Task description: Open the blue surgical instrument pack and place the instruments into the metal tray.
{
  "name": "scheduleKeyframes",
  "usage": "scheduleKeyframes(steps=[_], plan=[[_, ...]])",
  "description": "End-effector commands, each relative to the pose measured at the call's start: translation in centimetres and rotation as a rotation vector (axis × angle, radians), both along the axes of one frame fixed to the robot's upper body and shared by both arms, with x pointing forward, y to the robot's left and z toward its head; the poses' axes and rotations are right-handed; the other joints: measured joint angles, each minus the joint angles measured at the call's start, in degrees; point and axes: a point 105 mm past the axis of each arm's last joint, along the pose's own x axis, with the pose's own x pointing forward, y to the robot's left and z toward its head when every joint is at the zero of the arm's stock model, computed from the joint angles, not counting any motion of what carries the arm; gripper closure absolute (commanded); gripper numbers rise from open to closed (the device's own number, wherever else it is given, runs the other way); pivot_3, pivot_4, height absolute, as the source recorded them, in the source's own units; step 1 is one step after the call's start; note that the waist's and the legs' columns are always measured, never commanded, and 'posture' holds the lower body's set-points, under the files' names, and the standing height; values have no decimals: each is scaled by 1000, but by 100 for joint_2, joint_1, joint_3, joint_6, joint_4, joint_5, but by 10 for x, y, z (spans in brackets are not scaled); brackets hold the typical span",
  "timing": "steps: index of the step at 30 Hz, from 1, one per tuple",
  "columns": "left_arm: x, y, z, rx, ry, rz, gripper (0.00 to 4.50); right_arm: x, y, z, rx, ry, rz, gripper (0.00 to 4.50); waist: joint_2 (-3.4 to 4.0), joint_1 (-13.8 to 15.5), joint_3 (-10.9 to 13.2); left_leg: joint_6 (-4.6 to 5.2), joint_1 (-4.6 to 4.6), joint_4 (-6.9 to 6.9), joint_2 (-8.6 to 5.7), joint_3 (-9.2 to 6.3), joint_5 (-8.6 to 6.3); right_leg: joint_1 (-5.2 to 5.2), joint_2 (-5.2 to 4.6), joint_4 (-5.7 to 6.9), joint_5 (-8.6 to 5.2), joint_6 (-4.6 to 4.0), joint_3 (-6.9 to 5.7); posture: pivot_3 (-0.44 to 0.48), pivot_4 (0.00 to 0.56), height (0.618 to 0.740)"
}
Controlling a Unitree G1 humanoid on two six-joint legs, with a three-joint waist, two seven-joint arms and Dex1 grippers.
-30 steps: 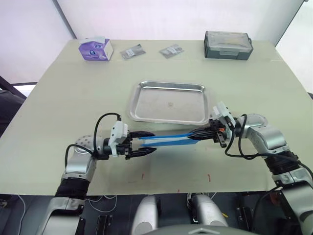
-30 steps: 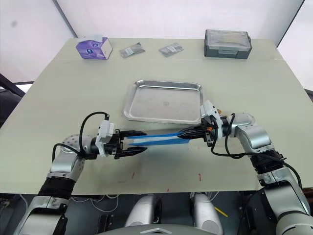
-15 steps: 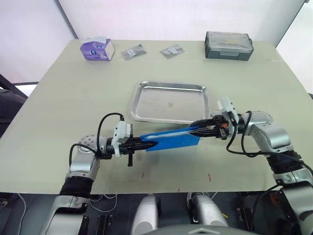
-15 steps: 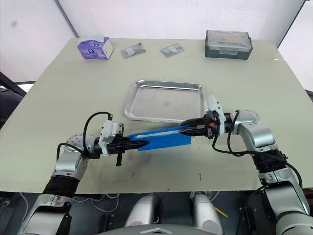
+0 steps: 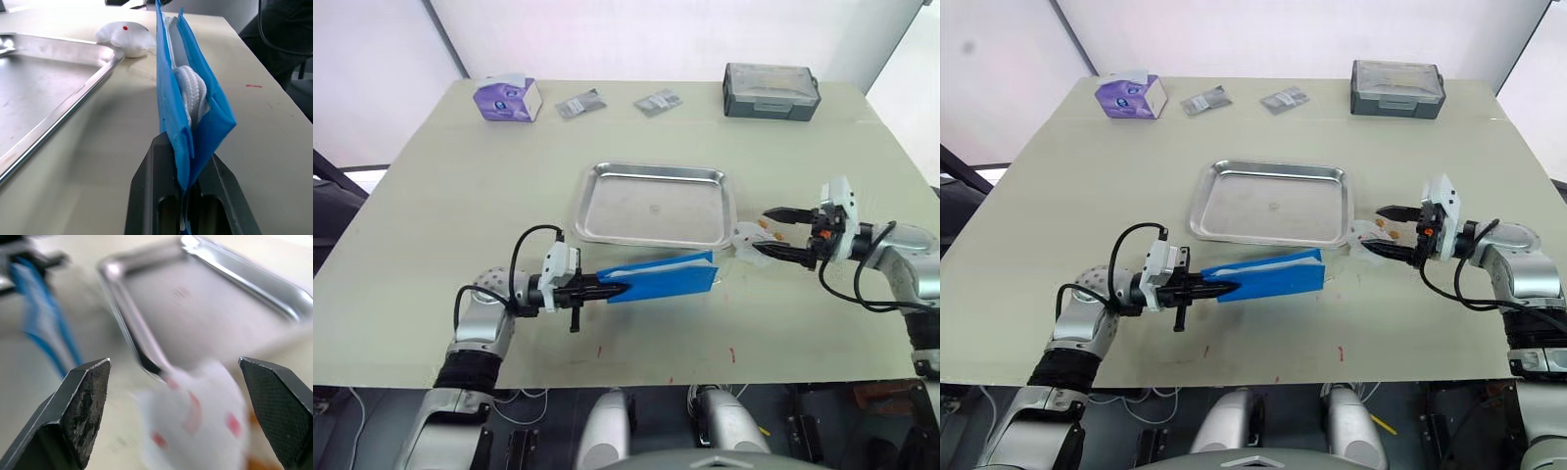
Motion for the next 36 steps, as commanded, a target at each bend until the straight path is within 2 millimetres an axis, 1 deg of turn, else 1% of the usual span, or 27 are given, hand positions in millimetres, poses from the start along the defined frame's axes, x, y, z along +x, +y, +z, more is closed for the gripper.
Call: scheduleKeyframes(steps=[1,4,8,9,10,11,12,13,14,15,17,18,19,21,23,26,28,31,36], plan=[[1,-1,7,12,-34,-26,4500,11,-7,4,-28,-25,-58,104,1,-1,1,0,1,0,0,0,0,0,0,1,0,0,0,0,150,731],[1,-1,8,15,-38,-30,4500,14,-11,-6,-45,21,-83,104,1,1,1,0,1,0,0,0,0,0,0,3,0,0,0,0,150,731],[2,-2,9,15,-41,-32,4500,10,-6,-18,-11,130,-71,104,1,7,1,0,0,0,0,-1,0,0,0,1,0,0,0,0,150,731],[2,-2,9,14,-42,-31,4500,9,-4,-21,-3,161,-68,609,1,7,1,0,0,0,0,-1,0,0,0,1,0,0,0,0,150,731],[2,-2,9,14,-43,-31,4500,7,-2,-24,2,190,-67,806,1,6,1,0,0,0,0,-1,0,0,0,1,0,0,0,0,150,731],[3,-2,10,14,-45,-30,4500,6,-1,-26,10,216,-68,1190,2,6,1,0,0,0,0,-1,0,0,0,1,0,0,0,0,150,731],[3,-2,10,13,-47,-29,4500,4,0,-29,18,243,-64,1758,1,6,1,0,0,0,0,-1,0,0,0,2,0,0,0,0,150,731],[4,-2,11,12,-48,-29,4500,2,1,-30,23,260,-62,2026,2,6,1,0,0,0,0,-1,0,1,0,3,0,0,0,0,150,731],[4,-3,11,11,-49,-28,4500,0,1,-32,23,275,-56,2437,2,7,1,0,0,1,0,-1,0,0,0,3,0,0,0,0,150,731],[4,-3,11,9,-49,-28,4500,-2,2,-33,21,285,-52,3059,2,7,0,0,0,0,0,-1,0,0,0,3,0,0,0,0,150,731],[4,-3,12,10,-49,-29,4500,-6,2,-33,31,300,-43,3677,2,7,0,0,0,0,0,-2,0,1,0,3,0,0,-1,0,150,731],[4,-2,12,10,-49,-29,4500,-7,2,-31,48,302,-42,4228,2,8,0,0,0,0,0,-3,0,1,0,2,0,0,-2,0,150,731],[4,-2,11,12,-49,-29,4500,-9,2,-27,73,296,-37,4435,2,8,0,0,0,0,0,-4,0,1,0,2,0,0,-3,0,150,731],[5,-2,12,14,-50,-29,4500,-14,0,-14,137,281,-32,4475,2,16,1,0,0,0,0,-5,0,1,1,2,0,0,-3,0,150,731],[6,-2,12,15,-51,-28,4500,-18,-1,-6,173,269,-28,4475,2,16,1,0,-3,0,0,-5,0,1,0,1,0,0,-4,0,150,731],[7,-1,12,18,-53,-25,4500,-27,1,21,305,215,13,4475,3,19,1,0,-5,0,0,-6,0,1,0,0,0,0,-4,0,150,731],[7,0,12,21,-53,-22,4500,-34,3,36,371,186,39,4475,5,15,3,0,-5,0,0,-7,0,1,0,0,0,1,-4,0,150,731],[8,2,11,26,-53,-20,4500,-42,6,50,435,161,61,4475,4,7,2,0,-3,0,0,-11,0,1,2,2,0,1,-6,0,150,731],[8,4,10,39,-53,-20,4500,-45,11,75,522,106,77,4475,4,9,2,0,-4,0,0,-10,0,1,2,1,0,1,-6,0,150,731]])
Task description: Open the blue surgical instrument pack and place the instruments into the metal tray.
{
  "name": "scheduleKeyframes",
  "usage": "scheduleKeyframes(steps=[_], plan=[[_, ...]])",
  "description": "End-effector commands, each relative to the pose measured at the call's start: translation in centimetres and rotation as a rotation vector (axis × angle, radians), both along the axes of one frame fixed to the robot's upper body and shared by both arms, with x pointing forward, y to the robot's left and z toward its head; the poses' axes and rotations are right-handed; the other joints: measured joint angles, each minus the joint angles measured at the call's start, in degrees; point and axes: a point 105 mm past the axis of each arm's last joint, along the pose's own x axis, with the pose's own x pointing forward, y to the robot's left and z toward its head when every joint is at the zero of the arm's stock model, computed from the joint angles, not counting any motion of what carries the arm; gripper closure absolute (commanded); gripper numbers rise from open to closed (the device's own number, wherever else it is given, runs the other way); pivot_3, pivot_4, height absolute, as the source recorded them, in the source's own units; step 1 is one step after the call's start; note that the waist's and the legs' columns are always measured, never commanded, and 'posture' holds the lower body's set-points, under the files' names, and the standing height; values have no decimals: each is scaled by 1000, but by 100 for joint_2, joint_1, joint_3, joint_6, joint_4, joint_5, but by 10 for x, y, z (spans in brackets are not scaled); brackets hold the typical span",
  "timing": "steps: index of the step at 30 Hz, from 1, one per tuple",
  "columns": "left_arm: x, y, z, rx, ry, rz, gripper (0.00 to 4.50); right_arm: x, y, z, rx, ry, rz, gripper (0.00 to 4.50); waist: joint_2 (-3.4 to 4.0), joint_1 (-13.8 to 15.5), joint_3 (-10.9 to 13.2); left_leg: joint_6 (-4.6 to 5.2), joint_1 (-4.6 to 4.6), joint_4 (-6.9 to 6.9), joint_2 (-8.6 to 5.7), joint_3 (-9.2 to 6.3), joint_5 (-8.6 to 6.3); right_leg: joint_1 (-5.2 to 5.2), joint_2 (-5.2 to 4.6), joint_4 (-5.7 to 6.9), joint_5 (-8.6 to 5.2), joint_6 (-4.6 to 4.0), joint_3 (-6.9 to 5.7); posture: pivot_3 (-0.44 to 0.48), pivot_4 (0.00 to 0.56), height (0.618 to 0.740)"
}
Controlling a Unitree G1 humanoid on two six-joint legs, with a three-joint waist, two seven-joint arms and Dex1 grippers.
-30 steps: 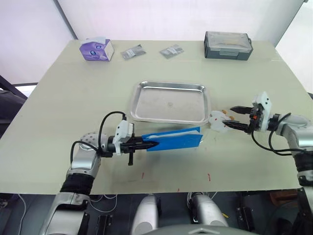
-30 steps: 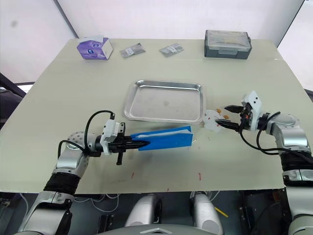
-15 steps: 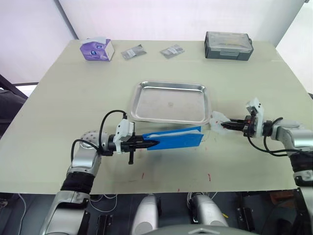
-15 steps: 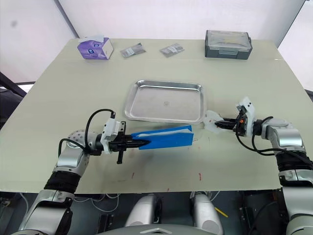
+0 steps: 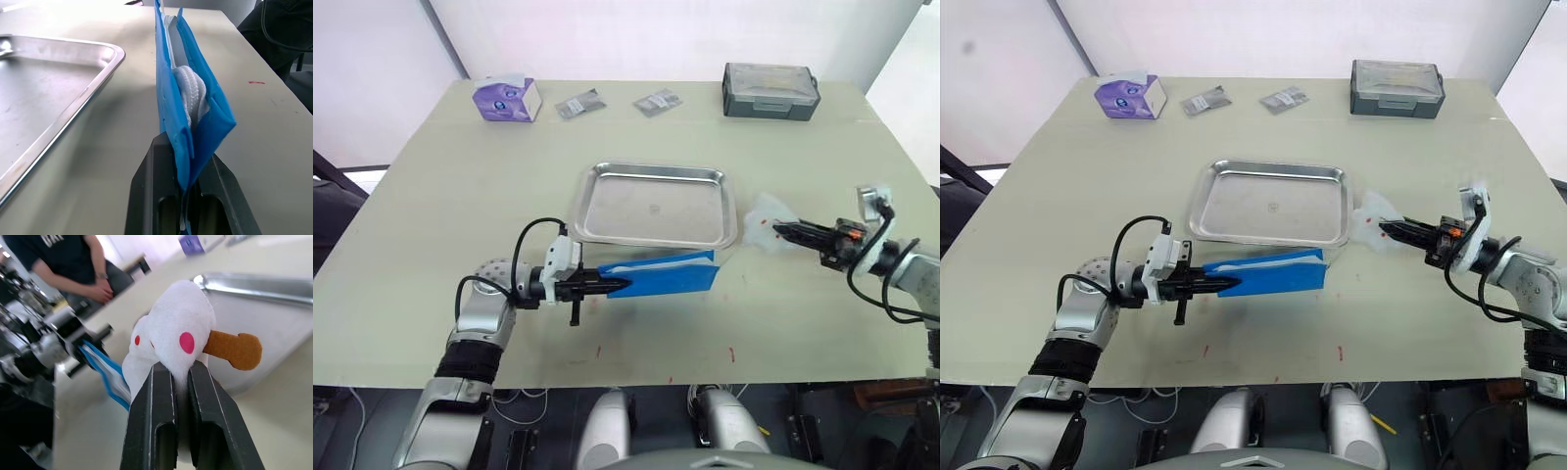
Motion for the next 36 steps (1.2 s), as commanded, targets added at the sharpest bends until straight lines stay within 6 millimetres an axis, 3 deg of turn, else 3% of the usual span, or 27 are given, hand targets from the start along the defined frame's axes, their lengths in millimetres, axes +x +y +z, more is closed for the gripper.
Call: scheduleKeyframes(steps=[1,5,8,12,22,28,36], plan=[[2,4,7,21,-44,-6,4500,-4,2,32,74,-94,3,4475,0,2,0,0,0,0,0,0,0,0,0,0,0,0,0,0,150,731],[3,4,7,23,-45,-1,4500,-4,12,59,164,-144,21,4475,0,-10,0,0,0,0,0,0,0,0,0,0,0,0,0,0,150,731],[3,4,7,24,-46,-1,4500,-2,18,67,178,-158,27,4475,1,-3,0,0,0,0,0,-2,0,0,1,1,0,0,-1,0,150,731],[4,3,8,25,-47,-2,4500,1,51,81,115,-240,85,4475,2,-16,1,0,-5,-2,0,-1,0,-1,-1,-5,0,0,-2,0,150,731],[7,-1,6,25,-47,-11,4500,5,136,78,-62,-454,274,4475,5,-14,3,0,-7,-1,1,-5,0,-3,-1,-5,0,0,-8,0,150,731],[7,-1,6,25,-46,-9,4500,1,171,71,-135,-570,361,4475,5,0,3,0,-13,-2,1,-10,0,-3,-4,-16,0,-1,-17,0,150,731],[9,-2,7,25,-46,-15,4500,-8,205,79,-85,-676,399,4475,5,4,3,0,-13,-2,1,-14,0,-3,-3,-11,0,-1,-22,0,150,731]])
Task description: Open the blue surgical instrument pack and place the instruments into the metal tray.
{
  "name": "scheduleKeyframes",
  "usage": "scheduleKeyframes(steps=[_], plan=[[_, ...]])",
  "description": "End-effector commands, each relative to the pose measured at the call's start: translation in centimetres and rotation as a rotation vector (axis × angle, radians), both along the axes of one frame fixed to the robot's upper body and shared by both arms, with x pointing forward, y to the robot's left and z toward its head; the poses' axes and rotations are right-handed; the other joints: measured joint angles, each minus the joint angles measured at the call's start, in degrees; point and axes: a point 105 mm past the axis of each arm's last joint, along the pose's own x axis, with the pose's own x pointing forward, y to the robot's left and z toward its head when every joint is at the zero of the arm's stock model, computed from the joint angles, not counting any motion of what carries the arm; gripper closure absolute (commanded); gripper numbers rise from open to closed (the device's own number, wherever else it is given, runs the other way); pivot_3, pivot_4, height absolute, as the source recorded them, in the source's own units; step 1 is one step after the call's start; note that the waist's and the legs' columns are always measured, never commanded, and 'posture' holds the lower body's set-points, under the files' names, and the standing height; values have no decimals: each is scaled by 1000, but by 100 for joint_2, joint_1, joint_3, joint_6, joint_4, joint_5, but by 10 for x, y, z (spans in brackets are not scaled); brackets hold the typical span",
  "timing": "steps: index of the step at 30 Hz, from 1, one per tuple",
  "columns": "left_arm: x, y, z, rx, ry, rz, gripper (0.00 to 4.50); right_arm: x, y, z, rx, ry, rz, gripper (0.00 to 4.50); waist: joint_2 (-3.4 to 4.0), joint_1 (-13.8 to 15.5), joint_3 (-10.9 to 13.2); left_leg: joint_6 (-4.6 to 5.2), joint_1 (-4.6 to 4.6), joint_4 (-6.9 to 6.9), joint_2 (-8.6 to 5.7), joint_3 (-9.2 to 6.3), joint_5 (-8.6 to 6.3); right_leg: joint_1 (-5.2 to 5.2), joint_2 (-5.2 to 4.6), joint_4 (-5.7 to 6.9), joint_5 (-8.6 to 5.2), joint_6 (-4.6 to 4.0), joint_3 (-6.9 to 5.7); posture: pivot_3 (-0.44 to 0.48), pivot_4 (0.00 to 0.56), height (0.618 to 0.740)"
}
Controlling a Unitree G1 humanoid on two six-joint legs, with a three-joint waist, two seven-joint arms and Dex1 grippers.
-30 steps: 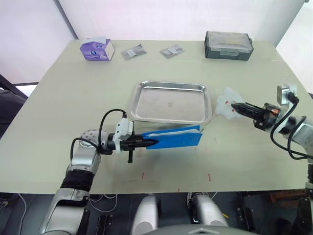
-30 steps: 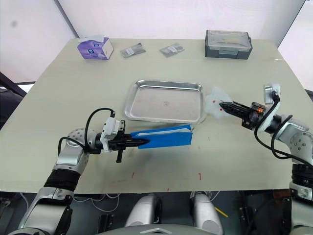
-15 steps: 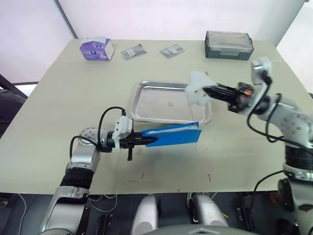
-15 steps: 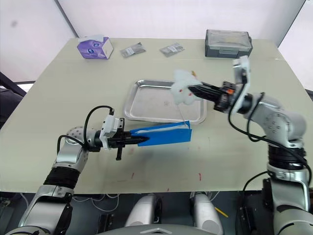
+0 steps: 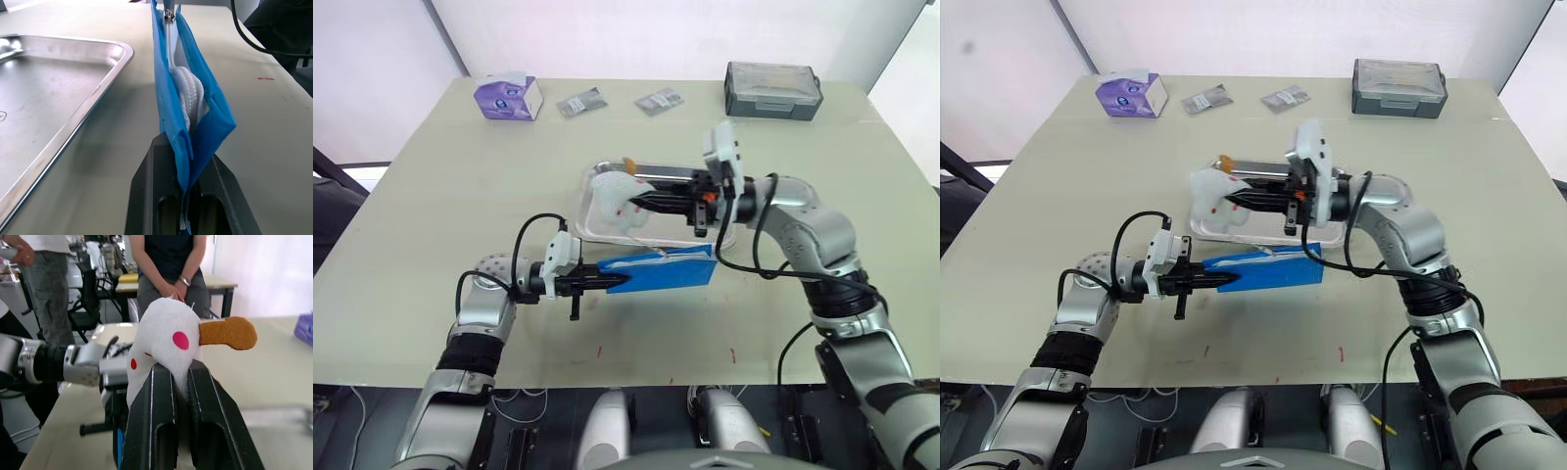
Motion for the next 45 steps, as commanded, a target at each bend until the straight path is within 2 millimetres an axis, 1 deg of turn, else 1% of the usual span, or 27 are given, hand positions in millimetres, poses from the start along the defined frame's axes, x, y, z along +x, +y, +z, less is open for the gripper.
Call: scheduleKeyframes(steps=[1,3,5,7,9,11,12,14,15,17,20,21,24,26,30,32,33,35,38,41,45], plan=[[2,-3,4,11,-23,-21,4500,-12,13,19,52,-120,47,4475,0,-1,0,0,0,0,0,0,0,0,0,-1,0,0,0,0,150,731],[3,-3,4,11,-24,-21,4500,-16,16,17,53,-137,62,4475,1,-4,0,0,0,0,0,1,0,0,0,-1,0,0,0,0,150,731],[4,-3,4,12,-25,-22,4500,-22,15,9,21,-163,78,4475,1,-7,0,0,0,0,0,-1,0,0,0,0,0,0,-1,0,150,731],[5,-3,3,14,-23,-25,4500,-27,9,-12,-103,-262,105,4475,0,10,0,0,0,0,0,0,0,0,0,-1,0,0,-1,0,150,731],[5,-3,2,14,-22,-29,4500,-36,6,-26,-157,-290,157,4475,0,3,0,0,0,0,0,-2,0,2,-1,-6,0,0,-5,0,150,731],[6,-3,2,14,-21,-29,4500,-45,6,-34,-161,-271,191,3745,0,4,0,0,0,0,0,-1,0,2,-1,-3,0,0,-3,0,150,731],[6,-3,2,15,-21,-30,4500,-47,7,-37,-165,-266,201,3495,0,1,0,0,0,0,0,-5,0,2,-1,-3,0,0,-6,0,150,731],[7,-3,2,15,-21,-31,4500,-51,9,-38,-152,-244,209,2740,0,-1,0,0,0,0,0,-6,0,2,0,-1,0,0,-6,0,150,731],[7,-4,1,15,-21,-33,4500,-52,9,-38,-150,-237,215,2208,0,-1,0,0,0,2,0,-6,0,2,0,1,0,0,-6,0,150,731],[7,-5,1,15,-20,-38,4500,-54,10,-38,-149,-233,218,1322,0,0,0,0,1,2,0,-6,0,2,0,2,0,0,-6,0,150,731],[8,-6,1,15,-19,-41,4500,-53,10,-37,-137,-224,210,456,0,10,0,0,1,2,0,-6,0,2,0,1,0,0,-6,0,150,731],[8,-6,1,15,-19,-42,4500,-52,10,-35,-129,-221,204,73,0,8,0,0,0,2,-1,-6,0,3,-1,-1,0,0,-6,0,150,731],[9,-6,1,15,-20,-44,4500,-48,7,-26,-87,-206,172,73,0,10,0,0,0,2,-1,-6,0,3,0,0,0,-1,-6,0,150,731],[10,-6,1,16,-21,-45,4500,-40,-2,-20,-58,-194,117,73,0,14,0,0,0,2,-1,-6,0,3,0,-1,0,-1,-7,0,150,731],[10,-5,1,18,-25,-44,4500,-20,-39,-19,-54,-143,-13,73,-1,35,0,0,0,3,-3,-7,0,7,-4,-5,0,0,-8,0,150,731],[9,-5,1,17,-27,-45,4500,-9,-62,-23,-67,-109,-74,73,-1,26,0,0,0,2,-4,-5,0,8,-5,-7,0,0,-6,0,150,731],[9,-6,1,16,-28,-45,4500,-6,-70,-25,-73,-98,-93,73,-1,27,0,0,0,2,-5,-6,0,8,-4,-7,0,0,-6,0,150,731],[9,-6,1,15,-29,-45,4500,-3,-87,-33,-97,-49,-118,73,-1,25,0,0,1,2,-5,-8,0,8,-3,-6,0,0,-7,0,150,731],[8,-5,1,15,-28,-49,4500,-5,-104,-52,-143,20,-130,73,-1,15,0,0,1,1,-5,-8,0,7,-2,-6,0,0,-6,0,150,731],[8,-5,1,16,-28,-56,4500,-8,-109,-72,-196,56,-127,73,-1,14,0,0,0,2,-5,-9,0,8,-2,-6,0,0,-5,0,150,731],[8,-5,2,20,-28,-64,4500,-11,-108,-100,-255,75,-126,73,-1,10,0,0,1,2,-5,-8,0,7,-1,-6,0,0,-3,0,150,731]])
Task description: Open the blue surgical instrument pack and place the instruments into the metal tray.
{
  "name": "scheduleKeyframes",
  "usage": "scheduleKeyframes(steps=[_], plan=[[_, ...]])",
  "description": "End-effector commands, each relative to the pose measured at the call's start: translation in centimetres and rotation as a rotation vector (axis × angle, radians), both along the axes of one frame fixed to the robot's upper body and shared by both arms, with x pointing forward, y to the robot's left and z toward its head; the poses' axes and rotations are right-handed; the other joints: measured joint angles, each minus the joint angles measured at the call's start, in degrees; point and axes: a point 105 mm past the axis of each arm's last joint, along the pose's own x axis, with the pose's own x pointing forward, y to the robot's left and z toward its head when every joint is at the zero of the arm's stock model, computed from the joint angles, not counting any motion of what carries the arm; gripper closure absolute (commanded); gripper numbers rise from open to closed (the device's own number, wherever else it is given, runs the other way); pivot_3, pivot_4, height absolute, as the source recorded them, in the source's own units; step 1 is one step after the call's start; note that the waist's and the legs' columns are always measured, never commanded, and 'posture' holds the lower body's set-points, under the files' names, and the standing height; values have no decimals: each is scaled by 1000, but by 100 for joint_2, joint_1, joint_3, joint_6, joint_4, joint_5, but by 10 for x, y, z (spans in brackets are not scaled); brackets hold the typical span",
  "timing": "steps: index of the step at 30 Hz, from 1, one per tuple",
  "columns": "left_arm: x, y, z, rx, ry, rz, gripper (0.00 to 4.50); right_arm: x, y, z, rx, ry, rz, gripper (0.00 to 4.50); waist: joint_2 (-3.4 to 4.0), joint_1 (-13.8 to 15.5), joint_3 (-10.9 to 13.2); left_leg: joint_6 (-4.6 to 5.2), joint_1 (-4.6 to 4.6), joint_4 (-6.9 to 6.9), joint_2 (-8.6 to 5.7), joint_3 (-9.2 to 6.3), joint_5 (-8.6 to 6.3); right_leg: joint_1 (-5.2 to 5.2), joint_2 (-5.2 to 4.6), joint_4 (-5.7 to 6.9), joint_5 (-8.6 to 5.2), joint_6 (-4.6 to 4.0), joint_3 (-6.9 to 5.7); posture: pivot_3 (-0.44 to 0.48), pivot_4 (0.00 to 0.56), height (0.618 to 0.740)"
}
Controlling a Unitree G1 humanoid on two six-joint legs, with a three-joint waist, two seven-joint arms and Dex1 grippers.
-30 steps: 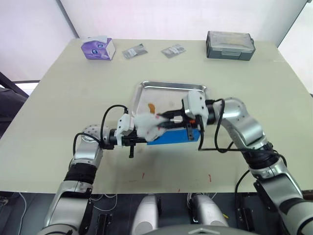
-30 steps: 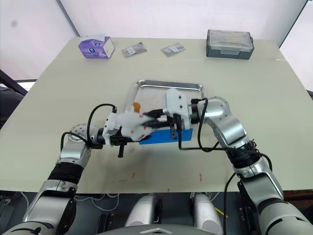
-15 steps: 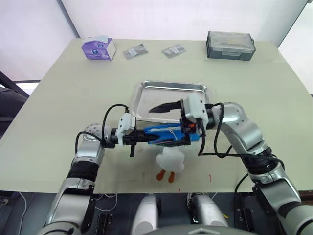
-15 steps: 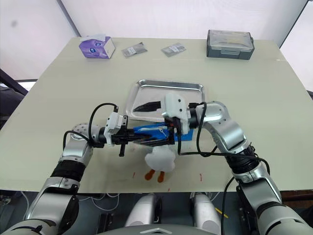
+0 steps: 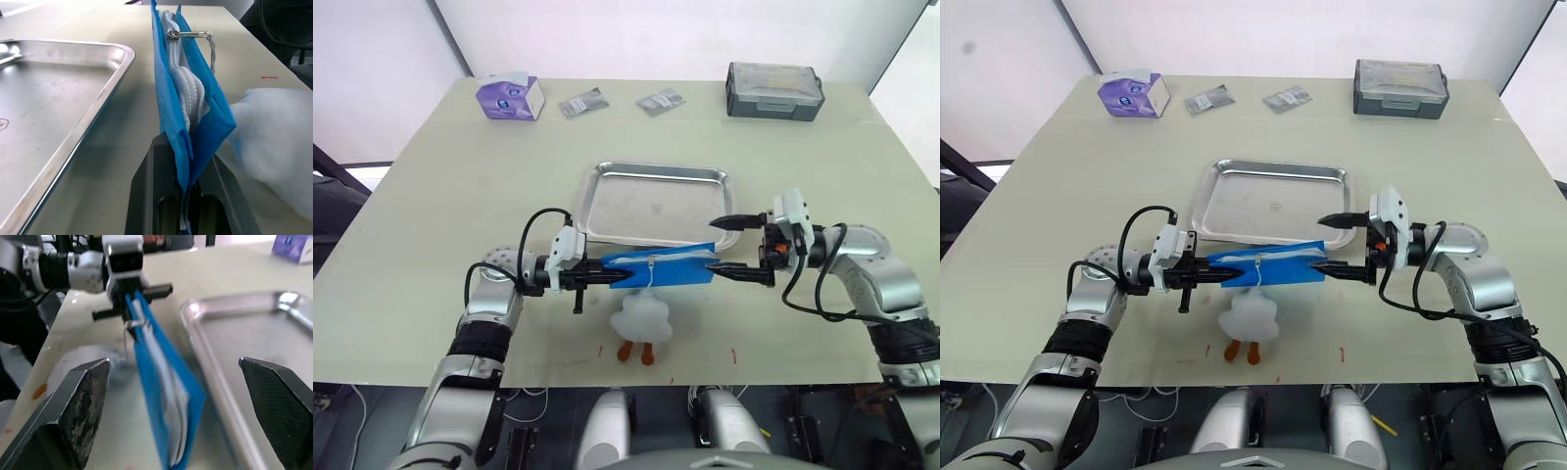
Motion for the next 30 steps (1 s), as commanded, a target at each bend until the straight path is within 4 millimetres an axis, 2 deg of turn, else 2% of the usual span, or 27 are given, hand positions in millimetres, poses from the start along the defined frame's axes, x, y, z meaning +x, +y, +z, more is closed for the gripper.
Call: scheduleKeyframes(steps=[1,10,11,12,17,18,19,21,22,24,26,27,29,30], plan=[[-1,-2,2,19,-16,-34,4500,-3,3,-13,-44,-34,19,73,0,1,0,0,0,0,0,0,0,0,1,-1,0,0,0,0,150,731],[-1,-3,1,32,-20,-54,4500,0,22,-28,-17,-21,14,73,0,5,0,0,0,0,0,0,0,0,1,-1,0,0,1,0,150,731],[-2,-3,1,31,-20,-55,4500,0,23,-29,-11,-15,20,567,0,6,0,0,0,0,0,1,0,0,1,-1,0,0,1,0,150,731],[-1,-4,2,31,-20,-55,4500,-2,25,-30,-6,-7,29,762,0,5,0,0,0,0,0,1,0,0,0,-1,0,0,1,0,150,731],[-1,-5,2,29,-20,-58,4500,-3,26,-31,-2,3,31,2783,0,3,0,0,0,0,0,0,0,0,1,0,0,0,1,0,150,731],[-1,-5,2,28,-20,-58,4500,-3,26,-31,-2,4,31,3051,0,4,0,0,0,0,0,0,0,0,1,-1,0,0,1,0,150,731],[-1,-6,2,27,-20,-57,4500,-4,26,-32,-1,8,31,3608,0,4,0,0,0,0,0,1,0,0,1,-1,0,0,1,0,150,731],[-1,-7,2,24,-18,-52,4500,-5,26,-32,4,12,29,4258,0,3,0,0,0,0,0,0,0,0,1,-1,0,0,1,0,150,731],[0,-7,2,23,-6,-49,4500,-5,26,-32,5,13,27,4418,0,2,0,0,0,0,0,0,0,0,1,-1,0,0,1,0,150,731],[0,-7,2,17,7,-47,4500,-5,26,-33,5,14,25,4418,0,1,0,0,0,0,0,0,0,0,1,0,0,0,1,0,150,731],[3,-6,5,11,10,-22,3732,-5,24,-33,5,15,16,4500,0,2,0,0,0,0,0,0,0,0,1,0,0,0,1,0,150,731],[5,-4,7,8,11,-9,3498,-5,23,-33,5,15,13,4500,0,2,0,0,0,0,0,-1,0,0,1,0,0,0,1,0,150,731],[7,1,11,3,10,18,2397,-6,20,-32,6,16,8,4500,0,-2,0,0,1,0,0,-1,0,0,1,1,0,0,1,0,150,731],[8,5,14,-2,9,35,2030,-6,19,-31,6,16,7,4500,0,-4,0,0,1,0,0,-1,0,0,1,1,0,0,1,0,150,731]])
